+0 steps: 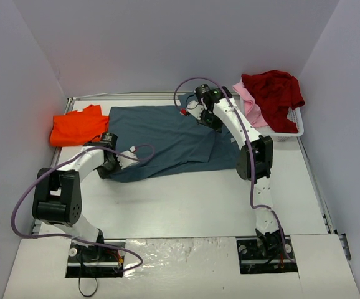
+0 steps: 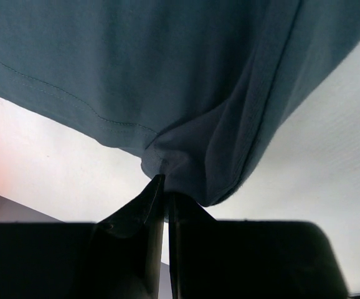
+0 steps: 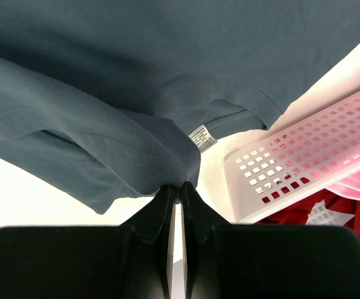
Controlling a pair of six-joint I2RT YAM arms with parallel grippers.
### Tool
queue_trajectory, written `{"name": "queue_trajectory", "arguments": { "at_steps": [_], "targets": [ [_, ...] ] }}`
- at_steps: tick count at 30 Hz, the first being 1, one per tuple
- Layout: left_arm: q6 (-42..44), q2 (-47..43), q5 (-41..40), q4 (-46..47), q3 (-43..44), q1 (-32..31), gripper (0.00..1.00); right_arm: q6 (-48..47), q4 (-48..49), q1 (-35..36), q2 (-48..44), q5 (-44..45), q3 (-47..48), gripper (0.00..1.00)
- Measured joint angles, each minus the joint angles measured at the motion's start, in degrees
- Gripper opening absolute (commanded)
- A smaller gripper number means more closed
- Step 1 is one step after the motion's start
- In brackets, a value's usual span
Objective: Fold and stack the t-shirts
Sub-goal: Fold the flattened tshirt in 1/3 of the way
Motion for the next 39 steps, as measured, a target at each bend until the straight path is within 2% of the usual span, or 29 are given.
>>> {"name": "queue_trajectory", "arguments": {
  "at_steps": [33, 39],
  "targets": [
    [0.9, 1.3, -0.2, -0.3, 1.9, 0.7, 0.03, 0.3, 0.4, 0.0, 1.6, 1.0, 1.4, 0.0],
    [0.1, 1.2, -0.2, -0.3, 1.9, 0.7, 0.07, 0.4, 0.4, 0.0, 1.6, 1.0, 1.4, 0.0]
  ]
}}
